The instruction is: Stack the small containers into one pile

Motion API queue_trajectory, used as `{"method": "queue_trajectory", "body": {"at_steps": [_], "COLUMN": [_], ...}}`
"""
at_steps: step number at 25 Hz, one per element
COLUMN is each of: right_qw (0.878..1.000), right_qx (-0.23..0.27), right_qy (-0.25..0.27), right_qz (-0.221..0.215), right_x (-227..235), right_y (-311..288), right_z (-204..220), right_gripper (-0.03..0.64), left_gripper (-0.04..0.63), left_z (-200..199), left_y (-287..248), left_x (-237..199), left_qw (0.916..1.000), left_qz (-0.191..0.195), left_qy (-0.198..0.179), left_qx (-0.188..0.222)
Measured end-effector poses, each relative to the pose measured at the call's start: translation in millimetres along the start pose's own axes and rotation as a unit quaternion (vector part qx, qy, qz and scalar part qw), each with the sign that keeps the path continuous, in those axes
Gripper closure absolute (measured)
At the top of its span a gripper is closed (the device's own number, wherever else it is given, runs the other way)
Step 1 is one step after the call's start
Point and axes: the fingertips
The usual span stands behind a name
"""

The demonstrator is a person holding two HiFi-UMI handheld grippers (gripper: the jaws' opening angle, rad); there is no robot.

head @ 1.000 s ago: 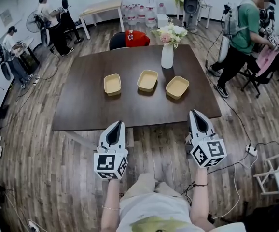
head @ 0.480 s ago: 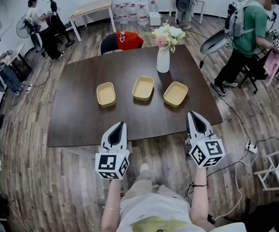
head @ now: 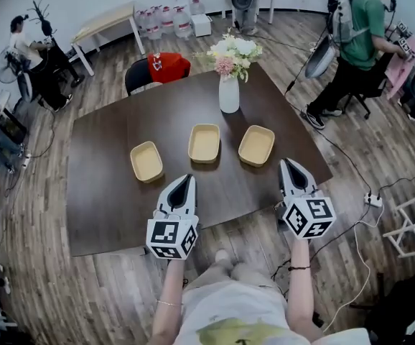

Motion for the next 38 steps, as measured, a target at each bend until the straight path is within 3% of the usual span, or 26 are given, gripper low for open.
{"method": "queue_trajectory", "body": {"at_steps": [6,11,25,35,37,38], "right_qw": [0.998,0.996,0.98,0.96,0.956,0.953], "right_qx": [-0.029,-0.055,-0.171,-0.245,-0.258,-0.264], "right_qy": [-0.025,-0.041,-0.073,-0.114,-0.125,-0.133], "right_qz": [0.043,0.065,0.075,0.071,0.07,0.07], "right_x": [13.6,31.6,72.4,80.2,79.4,78.3], "right_y": [-23.8,-47.8,-118.9,-138.0,-140.2,-141.0], "right_z": [18.9,39.6,127.4,181.1,189.3,193.4], "right_gripper": [0.595,0.595,0.595,0.592,0.573,0.527], "left_gripper": [0.569,0.569,0.569,0.569,0.569,0.569], "left_z": [10.3,23.1,82.4,109.1,109.5,110.1], "left_y": [-46.5,-84.6,-175.4,-195.4,-197.9,-198.5], "left_x": [-2.6,-6.8,-11.5,-7.1,-7.9,-8.0], "left_qw": [0.9984,0.9964,0.9859,0.9815,0.9811,0.9806], "left_qz": [0.046,0.059,0.059,0.047,0.046,0.046], "left_qy": [0.008,0.023,0.062,0.076,0.075,0.074], "left_qx": [-0.032,-0.057,-0.144,-0.169,-0.172,-0.175]}}
Point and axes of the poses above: the fingertips, and each gripper's own axes: y backward along the fingers, x to its right, z out of its underside, and after that the axes turned 15 degrees about y, right-handed
